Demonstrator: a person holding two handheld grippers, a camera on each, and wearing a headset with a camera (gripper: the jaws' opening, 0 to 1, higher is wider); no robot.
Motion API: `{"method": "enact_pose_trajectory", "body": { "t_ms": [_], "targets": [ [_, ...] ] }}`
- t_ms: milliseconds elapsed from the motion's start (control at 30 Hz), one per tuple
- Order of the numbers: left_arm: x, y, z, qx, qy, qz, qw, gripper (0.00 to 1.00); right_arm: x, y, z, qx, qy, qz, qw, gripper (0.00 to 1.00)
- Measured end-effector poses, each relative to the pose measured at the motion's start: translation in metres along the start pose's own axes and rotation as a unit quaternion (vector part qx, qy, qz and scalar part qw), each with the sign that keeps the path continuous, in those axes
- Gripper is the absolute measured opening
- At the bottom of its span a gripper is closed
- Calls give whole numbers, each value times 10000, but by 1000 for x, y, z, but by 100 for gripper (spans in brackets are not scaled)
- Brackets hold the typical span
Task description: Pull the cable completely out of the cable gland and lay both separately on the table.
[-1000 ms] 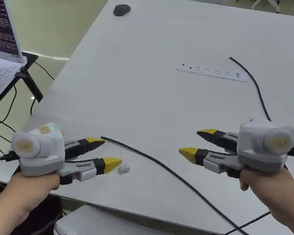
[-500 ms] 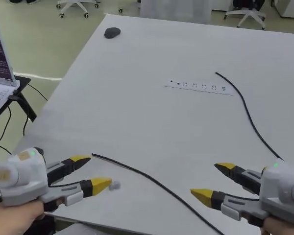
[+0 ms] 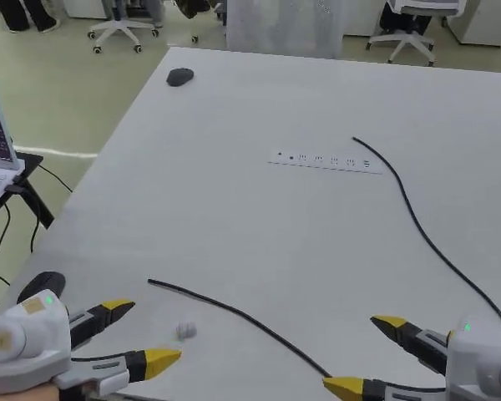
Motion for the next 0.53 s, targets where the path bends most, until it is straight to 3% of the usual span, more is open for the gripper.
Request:
{"method": "enact_pose_trajectory", "body": {
  "t_ms": [367,533],
  "targets": [
    [1,-4,0,111,-88,37,9999,90,-1,-13,6,-308,89,127,9994,99],
    [3,-6,1,39,-68,107,9999,98,1,-17,8,-303,89,278,9991,99]
  ]
}}
Point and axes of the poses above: the centre of the closed fingertips' face, and the gripper's own axes: x roughly backward along the fingers, z roughly to its left, y roughly out of its top, the point moved 8 cm from there along x, roughly backward along the fingers, and after that the axes turned 8 degrees about -z, right-handed, at the moved point
